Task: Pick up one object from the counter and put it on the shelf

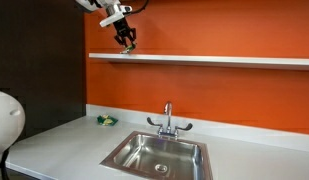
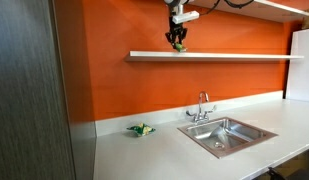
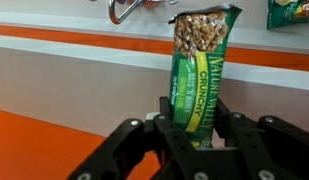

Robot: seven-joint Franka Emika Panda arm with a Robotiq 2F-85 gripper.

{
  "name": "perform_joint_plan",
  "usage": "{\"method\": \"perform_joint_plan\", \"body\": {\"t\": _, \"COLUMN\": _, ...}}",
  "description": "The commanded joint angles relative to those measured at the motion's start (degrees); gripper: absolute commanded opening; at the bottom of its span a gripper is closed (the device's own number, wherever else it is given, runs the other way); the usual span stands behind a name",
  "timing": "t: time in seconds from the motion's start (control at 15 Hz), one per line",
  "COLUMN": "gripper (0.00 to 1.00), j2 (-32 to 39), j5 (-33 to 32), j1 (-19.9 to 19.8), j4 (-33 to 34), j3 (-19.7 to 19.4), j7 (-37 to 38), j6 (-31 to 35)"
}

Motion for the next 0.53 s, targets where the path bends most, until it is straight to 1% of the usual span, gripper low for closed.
{"method": "perform_joint_plan", "body": {"t": 0.0, "gripper": 0.18, "j2": 4.84, "j5": -1.03, "j1": 1.43, "j4": 7.73, "j3": -1.31, "j7": -2.98, "j6": -3.61}}
{"method": "perform_joint_plan", "body": {"t": 0.2, "gripper": 0.18, "j2": 7.04, "j5": -0.99, "j1": 1.94, "j4": 10.77, "j3": -2.07, "j7": -3.98, "j6": -4.09}}
{"method": "perform_joint_plan", "body": {"t": 0.27, "gripper": 0.18, "j2": 7.57, "j5": -1.13, "j1": 1.04, "j4": 11.39, "j3": -1.21, "j7": -4.27, "j6": -3.92}}
{"method": "perform_joint_plan", "body": {"t": 0.47, "gripper": 0.18, "j2": 9.49, "j5": -1.31, "j1": 1.16, "j4": 14.10, "j3": -1.43, "j7": -5.06, "j6": -4.17}}
